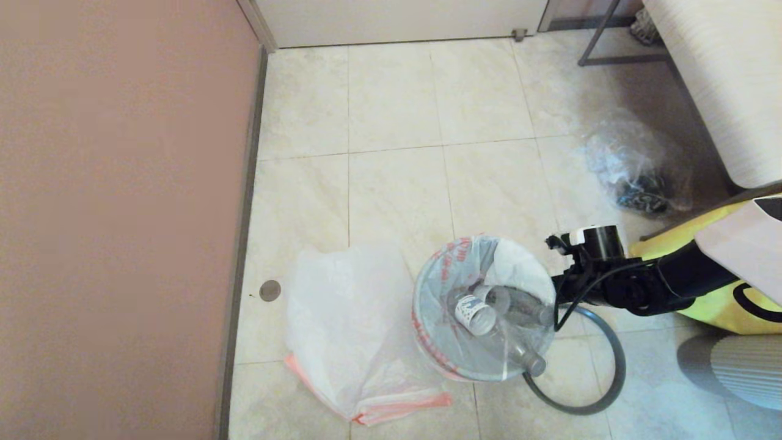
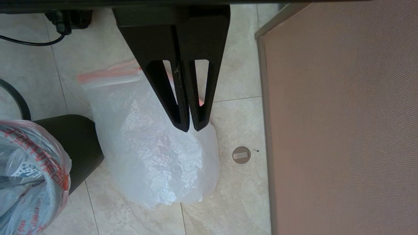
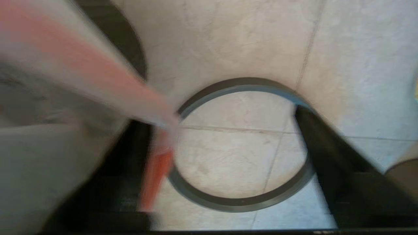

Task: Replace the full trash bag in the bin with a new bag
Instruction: Place the trash bag on the floor

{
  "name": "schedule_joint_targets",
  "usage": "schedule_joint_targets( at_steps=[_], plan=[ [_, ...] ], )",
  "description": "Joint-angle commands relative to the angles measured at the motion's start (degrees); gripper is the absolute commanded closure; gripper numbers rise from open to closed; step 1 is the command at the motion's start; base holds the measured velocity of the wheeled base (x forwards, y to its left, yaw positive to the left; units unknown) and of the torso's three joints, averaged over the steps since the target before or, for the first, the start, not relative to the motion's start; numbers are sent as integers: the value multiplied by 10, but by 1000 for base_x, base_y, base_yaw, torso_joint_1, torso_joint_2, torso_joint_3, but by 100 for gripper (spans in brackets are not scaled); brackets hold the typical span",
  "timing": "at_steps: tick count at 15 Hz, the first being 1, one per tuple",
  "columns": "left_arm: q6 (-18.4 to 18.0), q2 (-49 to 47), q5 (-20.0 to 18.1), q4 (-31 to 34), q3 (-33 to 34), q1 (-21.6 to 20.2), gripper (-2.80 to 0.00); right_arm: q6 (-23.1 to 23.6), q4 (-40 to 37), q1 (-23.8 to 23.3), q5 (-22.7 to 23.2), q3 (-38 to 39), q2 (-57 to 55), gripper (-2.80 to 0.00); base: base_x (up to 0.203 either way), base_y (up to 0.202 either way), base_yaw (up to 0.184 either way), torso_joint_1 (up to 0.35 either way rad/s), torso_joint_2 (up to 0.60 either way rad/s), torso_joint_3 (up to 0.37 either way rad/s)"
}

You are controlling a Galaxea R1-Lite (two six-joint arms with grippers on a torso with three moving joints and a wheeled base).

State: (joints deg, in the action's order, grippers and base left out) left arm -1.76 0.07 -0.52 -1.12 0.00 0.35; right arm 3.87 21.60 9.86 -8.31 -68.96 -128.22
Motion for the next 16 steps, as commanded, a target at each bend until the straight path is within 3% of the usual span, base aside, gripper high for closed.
schedule_joint_targets(
  at_steps=[1, 4, 6, 10, 16],
  plan=[
    [0, -1, 0, 0, 4, 0, 0, 0, 1, 2, 0, 1, -3, 0, 0, 0, 0, 0, 0, 0],
    [0, -1, 0, 0, 4, 0, 0, -2, -1, 2, -1, 2, 0, 0, 0, 0, 0, 0, 0, 0],
    [0, -1, 0, 0, 4, 0, 0, -28, -6, 2, 6, 1, 4, 0, 0, 0, 0, 0, 0, 0],
    [0, -1, 0, 0, 4, 0, 0, -102, -73, 0, 77, 5, 53, 0, 0, 0, 0, 0, 0, 0],
    [0, -1, 0, 0, 4, 1, 0, -134, -69, -2, 82, 78, 129, 0, 0, 0, 0, 0, 0, 0]
  ],
)
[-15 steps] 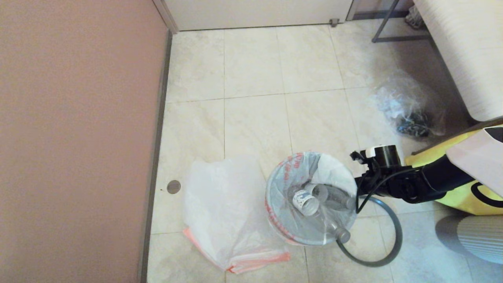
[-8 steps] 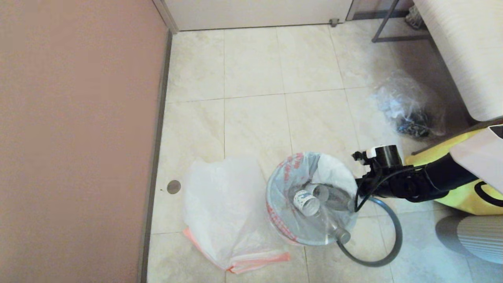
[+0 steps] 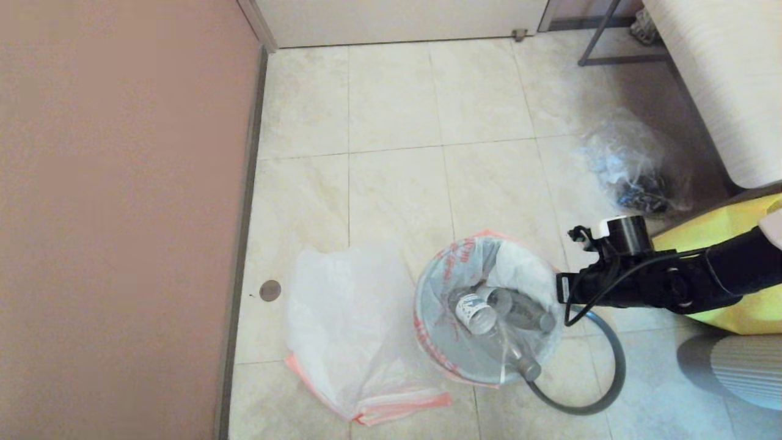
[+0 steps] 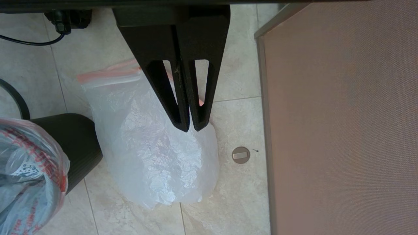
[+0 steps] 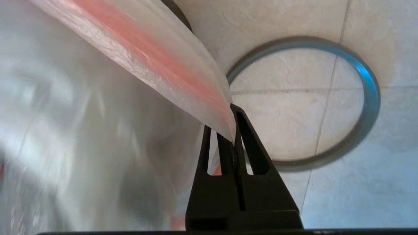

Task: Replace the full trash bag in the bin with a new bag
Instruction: Place the trash bag on the floor

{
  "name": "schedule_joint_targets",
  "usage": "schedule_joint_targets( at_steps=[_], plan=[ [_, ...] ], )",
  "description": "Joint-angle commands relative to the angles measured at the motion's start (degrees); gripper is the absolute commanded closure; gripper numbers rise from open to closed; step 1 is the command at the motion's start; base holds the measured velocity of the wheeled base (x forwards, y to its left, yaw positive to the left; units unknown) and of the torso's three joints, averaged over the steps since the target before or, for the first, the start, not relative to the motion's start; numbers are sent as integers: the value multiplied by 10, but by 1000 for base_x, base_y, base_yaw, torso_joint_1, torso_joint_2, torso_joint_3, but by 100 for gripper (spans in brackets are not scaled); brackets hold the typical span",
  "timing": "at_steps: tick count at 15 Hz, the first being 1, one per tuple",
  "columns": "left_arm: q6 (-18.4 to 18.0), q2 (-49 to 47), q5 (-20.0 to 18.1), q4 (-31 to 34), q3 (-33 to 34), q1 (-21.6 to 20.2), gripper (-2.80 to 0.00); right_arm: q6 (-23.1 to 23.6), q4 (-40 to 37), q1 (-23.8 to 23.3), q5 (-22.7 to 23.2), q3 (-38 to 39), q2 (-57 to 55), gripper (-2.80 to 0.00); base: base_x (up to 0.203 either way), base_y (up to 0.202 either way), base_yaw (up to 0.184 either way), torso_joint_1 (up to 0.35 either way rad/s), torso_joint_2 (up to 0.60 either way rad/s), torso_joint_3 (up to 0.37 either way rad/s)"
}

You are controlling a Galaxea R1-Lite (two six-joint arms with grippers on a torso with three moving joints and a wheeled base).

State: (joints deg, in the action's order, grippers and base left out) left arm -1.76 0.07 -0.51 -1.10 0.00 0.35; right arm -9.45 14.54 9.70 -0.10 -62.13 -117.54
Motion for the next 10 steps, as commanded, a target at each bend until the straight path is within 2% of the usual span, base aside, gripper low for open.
schedule_joint_targets(
  at_steps=[1, 10],
  plan=[
    [0, -1, 0, 0, 4, 0, 0, -1, 1, 0, -1, 16, 29, 0, 0, 0, 0, 0, 0, 0],
    [0, -1, 0, 0, 4, 0, 0, -8, 1, 22, -1, 78, 134, 0, 0, 0, 0, 0, 0, 0]
  ],
)
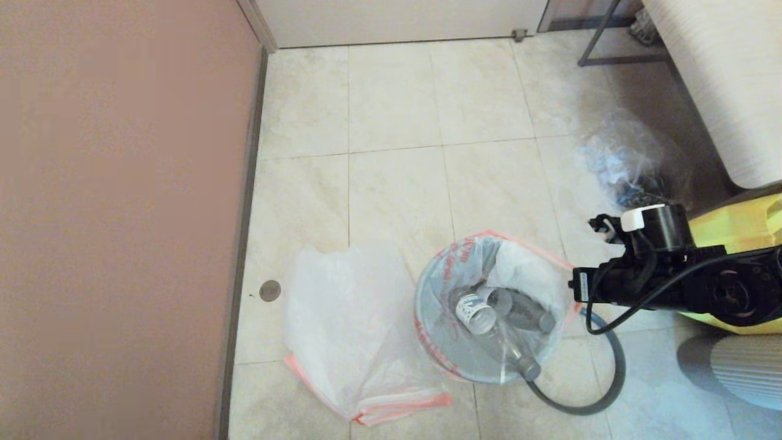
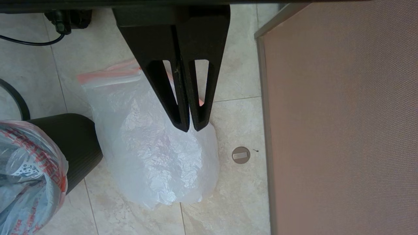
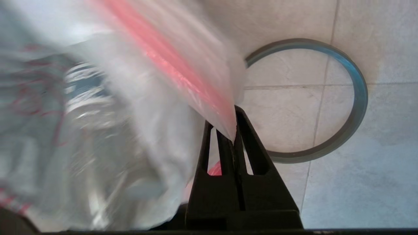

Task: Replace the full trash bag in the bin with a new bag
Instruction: Place the trash bag on the floor

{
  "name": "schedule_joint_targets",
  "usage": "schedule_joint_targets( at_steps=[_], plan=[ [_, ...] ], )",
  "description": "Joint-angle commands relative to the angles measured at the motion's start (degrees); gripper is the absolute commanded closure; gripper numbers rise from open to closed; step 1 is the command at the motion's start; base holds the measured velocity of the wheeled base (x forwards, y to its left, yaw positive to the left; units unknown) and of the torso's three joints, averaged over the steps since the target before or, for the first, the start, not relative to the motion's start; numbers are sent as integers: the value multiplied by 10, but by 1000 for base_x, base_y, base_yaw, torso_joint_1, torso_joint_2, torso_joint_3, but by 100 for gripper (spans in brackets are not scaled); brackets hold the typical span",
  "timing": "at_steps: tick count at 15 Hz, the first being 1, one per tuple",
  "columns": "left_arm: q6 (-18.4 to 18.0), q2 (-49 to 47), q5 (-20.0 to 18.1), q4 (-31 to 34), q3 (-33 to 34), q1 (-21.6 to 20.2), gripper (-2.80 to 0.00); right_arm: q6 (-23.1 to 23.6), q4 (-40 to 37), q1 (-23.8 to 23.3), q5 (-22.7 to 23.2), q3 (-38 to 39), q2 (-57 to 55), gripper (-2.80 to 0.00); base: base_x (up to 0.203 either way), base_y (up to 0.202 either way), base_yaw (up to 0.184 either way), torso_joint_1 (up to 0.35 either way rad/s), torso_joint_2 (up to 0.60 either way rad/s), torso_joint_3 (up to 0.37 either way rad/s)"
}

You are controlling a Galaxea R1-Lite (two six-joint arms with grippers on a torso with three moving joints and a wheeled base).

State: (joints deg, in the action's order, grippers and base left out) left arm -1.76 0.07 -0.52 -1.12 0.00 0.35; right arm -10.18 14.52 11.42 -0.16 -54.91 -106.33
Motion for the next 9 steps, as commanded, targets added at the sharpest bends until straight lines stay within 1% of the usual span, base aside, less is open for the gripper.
schedule_joint_targets(
  at_steps=[1, 5, 9],
  plan=[
    [0, -1, 0, 0, 4, 0, 0, 0, 1, 8, 0, 13, 35, 0, 0, 0, 0, 0, 0, 0],
    [0, -1, 0, 0, 4, 0, 0, 1, -12, 40, -2, 42, 78, 0, 0, 0, 0, 0, 0, 0],
    [0, -1, 0, 0, 4, 0, 0, 5, -122, 54, -5, 48, 113, 0, 0, 0, 0, 0, 0, 0]
  ],
)
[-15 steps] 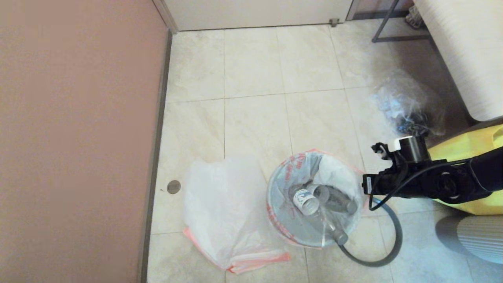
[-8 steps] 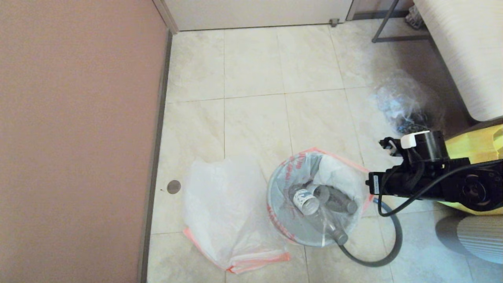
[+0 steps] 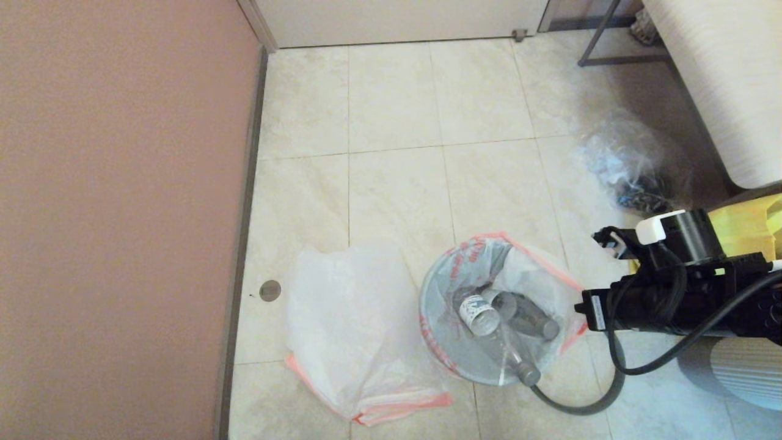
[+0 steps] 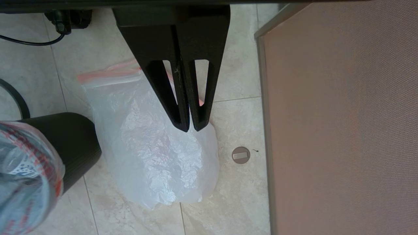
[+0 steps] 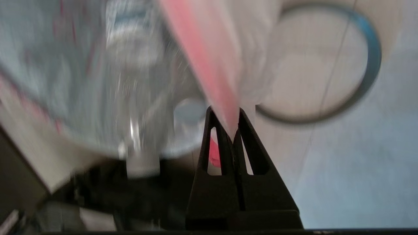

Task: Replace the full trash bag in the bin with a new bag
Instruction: Place the trash bag on the floor

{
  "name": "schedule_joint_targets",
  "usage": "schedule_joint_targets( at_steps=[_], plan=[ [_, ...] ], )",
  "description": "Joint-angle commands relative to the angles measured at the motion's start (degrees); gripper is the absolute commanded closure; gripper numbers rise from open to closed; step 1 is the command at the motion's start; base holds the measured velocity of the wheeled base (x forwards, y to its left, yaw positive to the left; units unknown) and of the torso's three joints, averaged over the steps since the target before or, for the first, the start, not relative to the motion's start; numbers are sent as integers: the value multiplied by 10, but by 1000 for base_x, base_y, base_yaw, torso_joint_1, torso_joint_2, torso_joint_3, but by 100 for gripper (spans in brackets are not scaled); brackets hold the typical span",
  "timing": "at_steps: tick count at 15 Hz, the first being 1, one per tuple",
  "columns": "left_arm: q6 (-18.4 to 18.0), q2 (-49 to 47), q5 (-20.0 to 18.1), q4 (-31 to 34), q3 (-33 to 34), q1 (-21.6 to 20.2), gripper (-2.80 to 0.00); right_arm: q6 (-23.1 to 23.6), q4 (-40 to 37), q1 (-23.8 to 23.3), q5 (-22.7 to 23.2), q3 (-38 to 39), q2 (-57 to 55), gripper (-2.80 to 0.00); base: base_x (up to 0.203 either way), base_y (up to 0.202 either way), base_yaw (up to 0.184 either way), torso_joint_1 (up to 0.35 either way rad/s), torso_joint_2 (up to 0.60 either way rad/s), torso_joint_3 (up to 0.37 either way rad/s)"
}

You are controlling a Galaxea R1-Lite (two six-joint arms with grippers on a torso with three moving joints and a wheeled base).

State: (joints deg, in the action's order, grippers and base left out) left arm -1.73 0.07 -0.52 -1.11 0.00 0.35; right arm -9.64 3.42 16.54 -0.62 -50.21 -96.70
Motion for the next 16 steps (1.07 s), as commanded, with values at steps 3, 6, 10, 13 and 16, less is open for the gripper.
schedule_joint_targets(
  at_steps=[3, 6, 10, 13, 16],
  plan=[
    [0, -1, 0, 0, 4, 0, 0, -5, -42, 18, 2, 11, 25, 0, 0, 0, 0, 0, 0, 0],
    [0, -1, 0, 0, 4, 0, 0, -17, -37, 30, 8, 7, -7, 0, 0, 0, 0, 0, 0, 0],
    [0, -1, 0, 0, 4, 0, 0, -24, -28, 63, 32, -17, -29, 0, 0, 0, 0, 0, 0, 0],
    [0, -1, 0, 0, 4, 1, 0, -47, -30, 134, 31, -42, -33, 0, 0, 0, 0, 0, 0, 0],
    [0, -1, 0, 0, 4, 0, 0, -57, -32, 151, 37, -66, -60, 0, 0, 0, 0, 0, 0, 0]
  ],
)
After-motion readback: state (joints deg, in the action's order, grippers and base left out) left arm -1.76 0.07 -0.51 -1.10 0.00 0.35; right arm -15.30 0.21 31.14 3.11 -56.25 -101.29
